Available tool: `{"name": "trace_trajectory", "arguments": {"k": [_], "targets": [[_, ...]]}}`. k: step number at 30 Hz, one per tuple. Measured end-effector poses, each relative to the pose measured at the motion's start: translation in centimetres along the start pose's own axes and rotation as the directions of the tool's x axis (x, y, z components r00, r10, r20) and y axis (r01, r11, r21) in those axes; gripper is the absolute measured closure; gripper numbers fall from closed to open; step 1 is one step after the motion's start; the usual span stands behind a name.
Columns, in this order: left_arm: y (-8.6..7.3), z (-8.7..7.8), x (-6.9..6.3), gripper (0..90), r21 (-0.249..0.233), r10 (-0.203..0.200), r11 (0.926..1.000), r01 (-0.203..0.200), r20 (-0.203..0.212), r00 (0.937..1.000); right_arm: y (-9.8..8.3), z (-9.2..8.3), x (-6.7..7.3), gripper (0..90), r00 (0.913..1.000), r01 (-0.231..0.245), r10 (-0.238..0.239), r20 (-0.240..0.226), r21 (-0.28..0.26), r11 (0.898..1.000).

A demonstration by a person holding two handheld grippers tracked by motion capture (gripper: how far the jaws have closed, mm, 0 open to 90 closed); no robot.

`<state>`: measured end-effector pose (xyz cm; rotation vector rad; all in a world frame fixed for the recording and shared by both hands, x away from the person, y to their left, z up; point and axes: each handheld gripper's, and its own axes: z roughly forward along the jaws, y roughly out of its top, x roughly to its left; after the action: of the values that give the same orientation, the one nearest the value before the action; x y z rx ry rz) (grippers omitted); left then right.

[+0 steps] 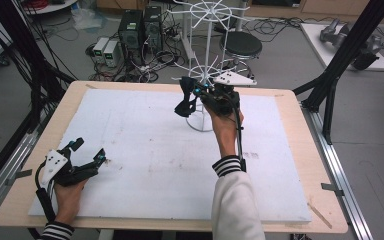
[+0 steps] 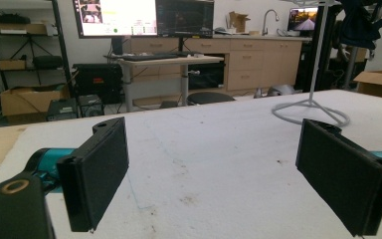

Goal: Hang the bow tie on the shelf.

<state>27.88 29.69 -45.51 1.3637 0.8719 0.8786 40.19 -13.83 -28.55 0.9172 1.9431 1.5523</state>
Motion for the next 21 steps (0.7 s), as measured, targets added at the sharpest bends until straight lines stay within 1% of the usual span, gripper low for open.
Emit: {"name": "trace_trajectory", "arguments": {"k": [11,21], "targets": [[0.0,0.0,0.01,13.6,0.001,0.001,1.0,-0.001,0.0,1.0,-0.21,-0.11,-0.45,85.5,0.9995,0.009,-0.01,0.03,0.021,1.0],[0.0,-0.01,0.01,13.6,0.001,0.001,1.0,-0.001,0.0,1.0,-0.2,-0.4,-0.31,81.3,0.9982,0.028,-0.028,0.053,0.009,1.0]]}}
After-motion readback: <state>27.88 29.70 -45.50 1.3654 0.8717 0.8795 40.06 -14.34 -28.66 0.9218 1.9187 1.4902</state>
